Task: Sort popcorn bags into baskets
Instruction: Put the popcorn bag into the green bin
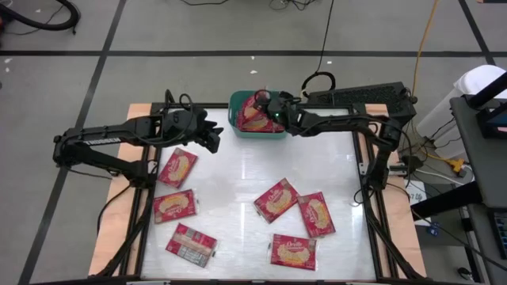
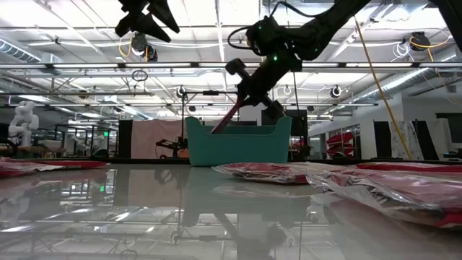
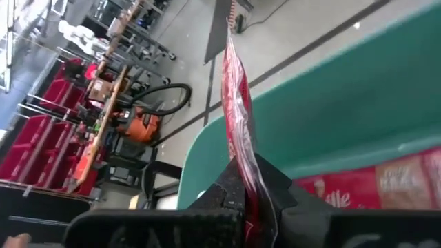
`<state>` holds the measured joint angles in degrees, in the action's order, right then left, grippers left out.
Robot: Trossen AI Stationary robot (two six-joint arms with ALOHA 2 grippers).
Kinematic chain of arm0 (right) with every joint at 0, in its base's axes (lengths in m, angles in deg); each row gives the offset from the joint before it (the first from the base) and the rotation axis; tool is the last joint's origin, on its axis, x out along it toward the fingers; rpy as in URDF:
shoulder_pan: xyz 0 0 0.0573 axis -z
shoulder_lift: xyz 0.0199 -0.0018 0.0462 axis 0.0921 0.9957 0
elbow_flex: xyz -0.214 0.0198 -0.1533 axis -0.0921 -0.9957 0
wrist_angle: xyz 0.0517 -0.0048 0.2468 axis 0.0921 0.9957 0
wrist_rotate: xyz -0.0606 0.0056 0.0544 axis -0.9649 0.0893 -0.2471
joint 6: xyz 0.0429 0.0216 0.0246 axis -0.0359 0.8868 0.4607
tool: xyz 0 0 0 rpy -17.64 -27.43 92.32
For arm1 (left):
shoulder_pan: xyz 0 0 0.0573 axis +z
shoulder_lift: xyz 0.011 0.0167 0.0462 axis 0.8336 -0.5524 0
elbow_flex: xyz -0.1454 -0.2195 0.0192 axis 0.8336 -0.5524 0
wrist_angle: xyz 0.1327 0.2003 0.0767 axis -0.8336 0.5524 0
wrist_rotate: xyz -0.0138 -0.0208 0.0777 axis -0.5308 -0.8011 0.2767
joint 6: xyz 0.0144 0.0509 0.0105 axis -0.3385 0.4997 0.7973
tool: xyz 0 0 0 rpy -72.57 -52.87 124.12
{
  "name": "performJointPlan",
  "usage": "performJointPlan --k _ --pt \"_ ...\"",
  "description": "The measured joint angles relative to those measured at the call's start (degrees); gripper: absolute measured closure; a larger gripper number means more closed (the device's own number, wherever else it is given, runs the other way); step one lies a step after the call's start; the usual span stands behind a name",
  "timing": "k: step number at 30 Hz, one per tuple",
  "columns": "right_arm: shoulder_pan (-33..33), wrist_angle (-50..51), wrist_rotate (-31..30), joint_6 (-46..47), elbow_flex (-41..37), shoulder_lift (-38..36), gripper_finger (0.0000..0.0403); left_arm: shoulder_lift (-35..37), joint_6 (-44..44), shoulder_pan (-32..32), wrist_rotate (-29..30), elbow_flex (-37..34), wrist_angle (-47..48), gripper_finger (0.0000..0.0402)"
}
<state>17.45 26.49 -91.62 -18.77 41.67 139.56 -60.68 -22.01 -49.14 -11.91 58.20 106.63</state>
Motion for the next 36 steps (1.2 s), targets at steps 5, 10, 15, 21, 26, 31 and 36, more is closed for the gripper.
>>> performJointPlan --k 5,10,15,21,26,31,36 --pt "-0.61 0.53 0.52 0.78 0.02 0.94 0.0393 0.0 -0.11 0.0 0.0 0.0 0.98 0.0234" --pt "-0.74 1.3 1.52 -0.12 0.02 0.89 0.0354 0.0 -0.24 0.0 0.0 -0.11 4.03 0.0234" --pt "-0.72 1.63 2.68 -1.61 0.02 0.61 0.0296 0.0 -0.35 0.0 0.02 -0.13 6.99 0.0234" --pt "-0.18 1.68 10.24 -1.9 0.02 0.36 0.0238 0.0 -1.37 0.01 -0.01 -0.15 10.6 0.0234" --pt "0.18 6.42 13.98 -3.22 0.04 -2.2 0.0215 0.0 -5.65 0.02 -2.25 -0.17 17.12 0.0234" --pt "0.39 17.45 15.35 -4.84 0.03 -6.27 0.0213 0.0 -9.44 -0.13 -4.35 -0.24 25.3 0.0234" --pt "0.42 18.56 15.32 -12.66 0.02 -10.59 0.0213 0.0 -11.58 -0.35 -4.31 -0.26 29.68 0.0234"
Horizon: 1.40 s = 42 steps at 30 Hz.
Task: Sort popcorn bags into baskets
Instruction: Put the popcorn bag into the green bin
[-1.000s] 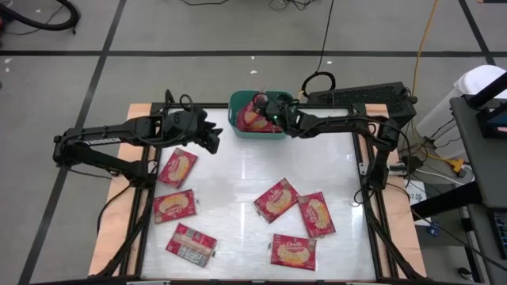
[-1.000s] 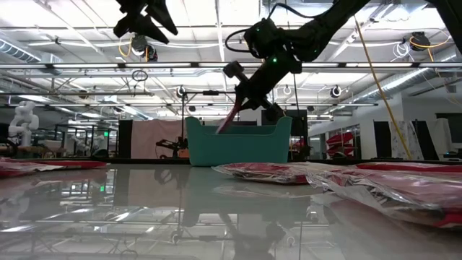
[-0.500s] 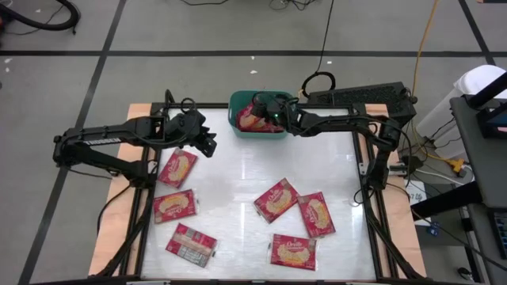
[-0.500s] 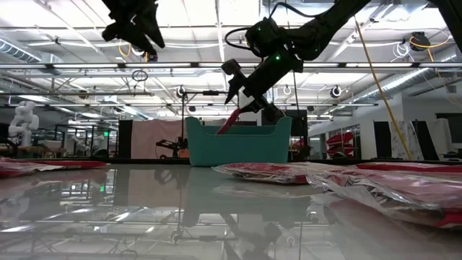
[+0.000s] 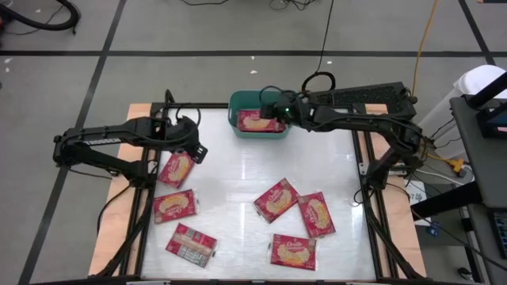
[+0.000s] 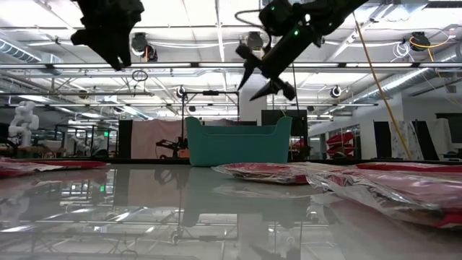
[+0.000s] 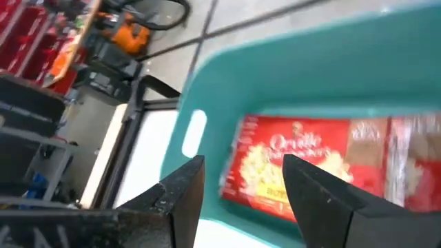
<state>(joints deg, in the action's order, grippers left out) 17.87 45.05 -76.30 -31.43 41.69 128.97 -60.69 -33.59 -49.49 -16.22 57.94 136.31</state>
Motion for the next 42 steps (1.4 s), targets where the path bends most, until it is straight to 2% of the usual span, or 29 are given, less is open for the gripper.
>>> performJointPlan --k 4,8,12,18,24,28,32,37,42 --pt "-0.15 -0.02 -0.06 -7.3 0.0 -3.3 0.0213 -0.88 -2.26 0.02 0.18 -0.03 1.68 0.0234" --pt "-0.42 0.5 0.01 -15.05 0.0 -6.32 0.0213 -2.23 -4.43 0.03 -0.23 -3.46 1.07 0.0234" --pt "-1.23 2.29 0.17 -18.8 0.0 -8.26 0.0213 -3.98 -5.58 0.54 -4.94 -7.96 0.82 0.0234" --pt "-2.66 5.86 6.08 -21.7 0.0 -9.22 0.0213 -6.09 -6.37 2.6 -5.77 -14.0 -2.69 0.0232" --pt "-4.91 8.24 8.52 -21.08 0.0 -9.31 0.0213 -9.69 -1.25 8.83 -9.2 -18.48 -6.21 0.0192" --pt "-6.13 7.97 12.86 -19.97 0.02 -9.7 0.0213 -13.6 5.12 12.97 -9.57 -20.53 -11.36 0.0152" --pt "-7.29 8.9 13.91 -21.17 0.0 -9.93 0.0213 -18.2 10.2 15.09 -9.88 -21.18 -15.32 0.013" --pt "-7.67 11.17 14.8 -22.05 0.0 -10.57 0.0213 -22.56 15.02 15.5 -9.97 -21.18 -19.38 0.0132" --pt "-7.67 12.64 14.83 -22.46 0.0 -11.47 0.0213 -25.1 14.45 15.44 -10.22 -20.82 -19.1 0.0165"
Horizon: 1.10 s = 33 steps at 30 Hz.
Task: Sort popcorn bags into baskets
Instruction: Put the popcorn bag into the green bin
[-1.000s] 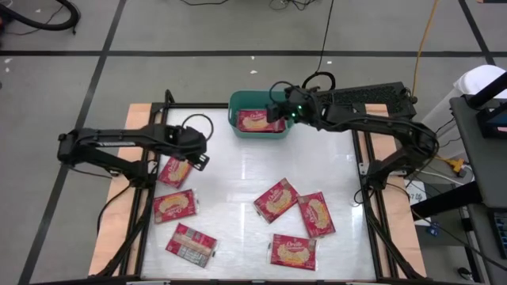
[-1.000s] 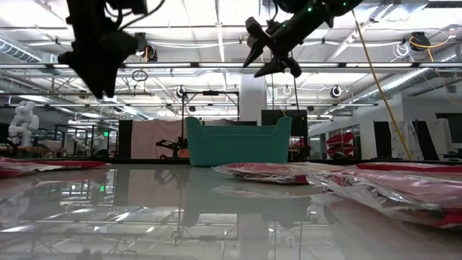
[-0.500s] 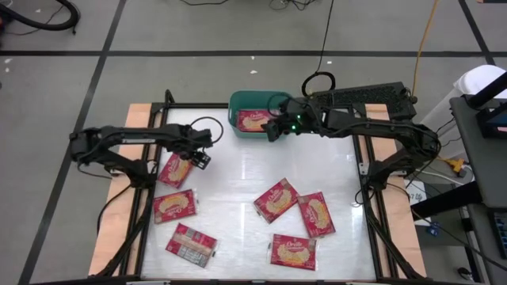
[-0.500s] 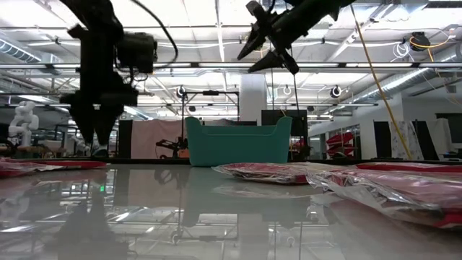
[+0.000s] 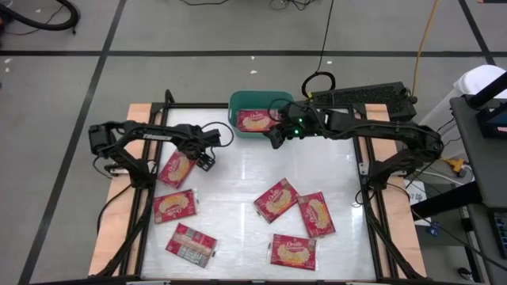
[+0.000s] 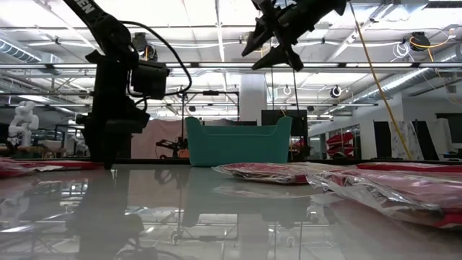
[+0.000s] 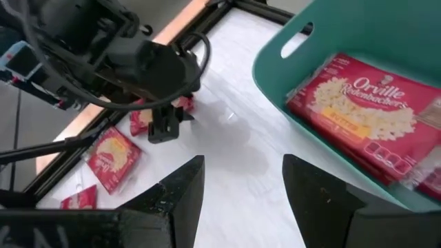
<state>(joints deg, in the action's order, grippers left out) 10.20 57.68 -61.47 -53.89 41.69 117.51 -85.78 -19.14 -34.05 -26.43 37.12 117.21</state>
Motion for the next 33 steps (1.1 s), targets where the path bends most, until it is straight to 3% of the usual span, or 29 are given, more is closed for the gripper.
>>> performJointPlan --k 7,15,21,33 --pt "-0.02 0.98 -0.04 -1.71 0.02 -0.79 0.0213 -0.4 0.33 -0.11 -0.64 -0.07 -0.21 0.0238" --pt "-0.22 1.06 0.18 -1.99 0.02 -0.98 0.0213 -0.31 4.85 -0.09 -2.89 -0.11 -0.01 0.0386" --pt "-0.23 0.97 1.55 -3.54 0.02 -1.96 0.0213 -0.2 7.78 -1.0 -2.55 1.76 3.2 0.0398" --pt "-0.13 4.18 1.42 -7.42 0.0 -6.28 0.0213 0.79 15.11 -5.39 -0.84 14.61 10.98 0.04"
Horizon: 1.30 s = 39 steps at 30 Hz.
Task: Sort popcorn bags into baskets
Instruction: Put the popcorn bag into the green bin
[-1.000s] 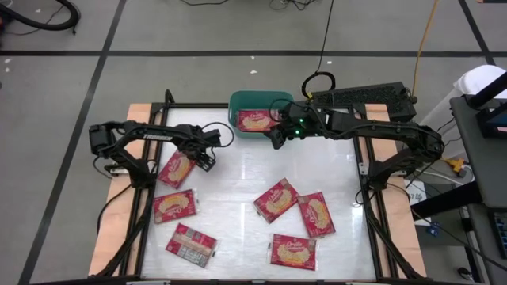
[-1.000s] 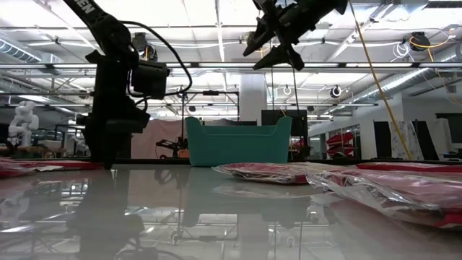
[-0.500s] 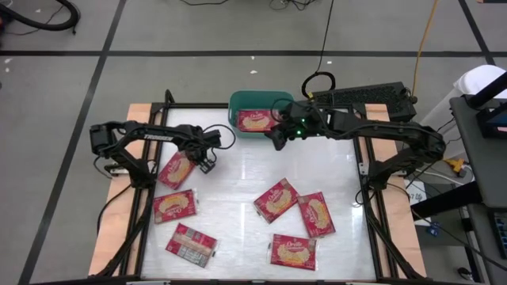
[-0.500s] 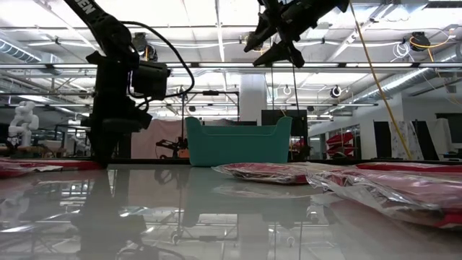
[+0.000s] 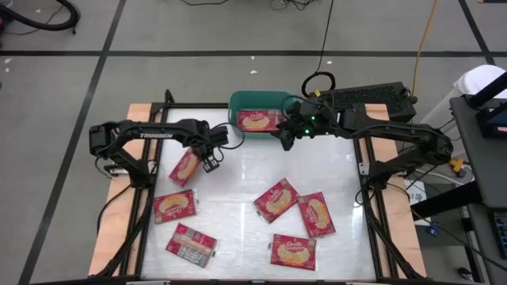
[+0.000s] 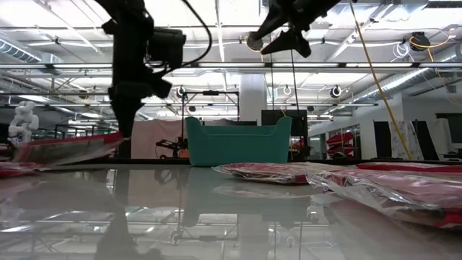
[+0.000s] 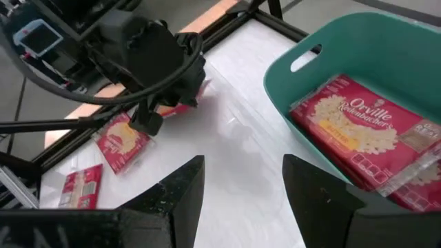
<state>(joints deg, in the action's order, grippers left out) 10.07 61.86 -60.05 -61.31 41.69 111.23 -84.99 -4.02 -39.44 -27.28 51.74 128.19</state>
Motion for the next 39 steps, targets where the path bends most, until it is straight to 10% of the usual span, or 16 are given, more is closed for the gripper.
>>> performJointPlan --k 22,39 --pt "0.0 4.82 0.11 -2.69 0.0 -3.15 0.0213 0.0 10.58 -1.63 8.62 33.07 12.97 0.0401" --pt "0.0 4.96 0.22 -3.76 0.0 -3.15 0.0213 0.09 17.27 2.72 5.98 44.72 -1.91 0.0401"
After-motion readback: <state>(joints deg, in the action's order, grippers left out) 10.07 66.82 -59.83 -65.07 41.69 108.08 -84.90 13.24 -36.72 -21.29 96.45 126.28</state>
